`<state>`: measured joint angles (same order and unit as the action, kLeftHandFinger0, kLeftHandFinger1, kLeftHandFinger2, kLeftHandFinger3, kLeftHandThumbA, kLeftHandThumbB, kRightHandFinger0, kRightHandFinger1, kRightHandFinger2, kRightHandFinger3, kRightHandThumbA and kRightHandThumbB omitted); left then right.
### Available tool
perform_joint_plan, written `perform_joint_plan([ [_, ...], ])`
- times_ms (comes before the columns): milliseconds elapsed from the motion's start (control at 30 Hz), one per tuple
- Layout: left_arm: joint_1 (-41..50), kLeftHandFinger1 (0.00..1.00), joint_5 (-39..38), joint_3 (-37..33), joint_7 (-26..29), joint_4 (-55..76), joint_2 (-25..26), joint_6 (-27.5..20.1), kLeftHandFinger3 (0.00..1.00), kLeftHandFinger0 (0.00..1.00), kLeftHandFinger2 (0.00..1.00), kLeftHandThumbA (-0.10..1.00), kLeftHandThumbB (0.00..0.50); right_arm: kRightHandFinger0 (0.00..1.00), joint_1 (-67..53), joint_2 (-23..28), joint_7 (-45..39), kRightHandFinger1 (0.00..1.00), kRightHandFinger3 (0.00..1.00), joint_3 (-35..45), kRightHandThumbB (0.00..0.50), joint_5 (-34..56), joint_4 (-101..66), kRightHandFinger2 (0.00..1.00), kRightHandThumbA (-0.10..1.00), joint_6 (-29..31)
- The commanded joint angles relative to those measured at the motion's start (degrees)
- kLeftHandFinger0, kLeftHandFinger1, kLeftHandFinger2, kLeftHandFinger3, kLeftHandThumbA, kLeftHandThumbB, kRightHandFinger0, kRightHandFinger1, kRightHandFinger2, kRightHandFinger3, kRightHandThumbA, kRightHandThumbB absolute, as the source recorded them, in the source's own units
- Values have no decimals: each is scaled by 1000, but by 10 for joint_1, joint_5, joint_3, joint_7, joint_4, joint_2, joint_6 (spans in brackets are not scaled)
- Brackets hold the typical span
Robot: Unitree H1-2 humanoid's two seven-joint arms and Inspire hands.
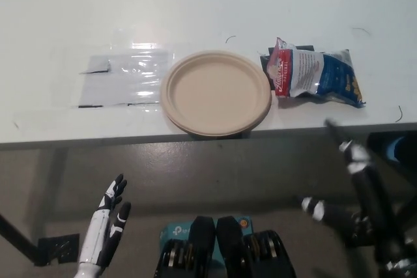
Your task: The robot picks up a small bag of sunflower seeds on the right hand side and take it to the empty plate on the left hand side then pours some sunflower seeds on to the plate.
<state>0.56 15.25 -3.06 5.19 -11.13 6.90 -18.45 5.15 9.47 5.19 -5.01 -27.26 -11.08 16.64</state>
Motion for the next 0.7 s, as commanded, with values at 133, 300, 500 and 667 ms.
perform_joint_plan([
  [133,-3,1000,11,4,17,7,0,-27,1000,1000,1000,1000,339,1000,114,32,-6,1000,1000,40,301,-97,16,1000,949,-103],
  [300,-7,1000,10,6,15,7,1,-29,1000,1000,1000,1000,331,1000,167,51,-15,1000,1000,41,291,-100,74,1000,917,-139],
  [500,-8,1000,9,6,14,1,1,-35,1000,1000,1000,1000,334,1000,221,70,-6,1000,1000,31,299,-109,159,1000,929,-153],
  [667,-5,1000,8,7,14,3,0,-33,1000,1000,1000,1000,334,1000,251,79,9,1000,1000,17,301,-116,227,1000,958,-148],
])
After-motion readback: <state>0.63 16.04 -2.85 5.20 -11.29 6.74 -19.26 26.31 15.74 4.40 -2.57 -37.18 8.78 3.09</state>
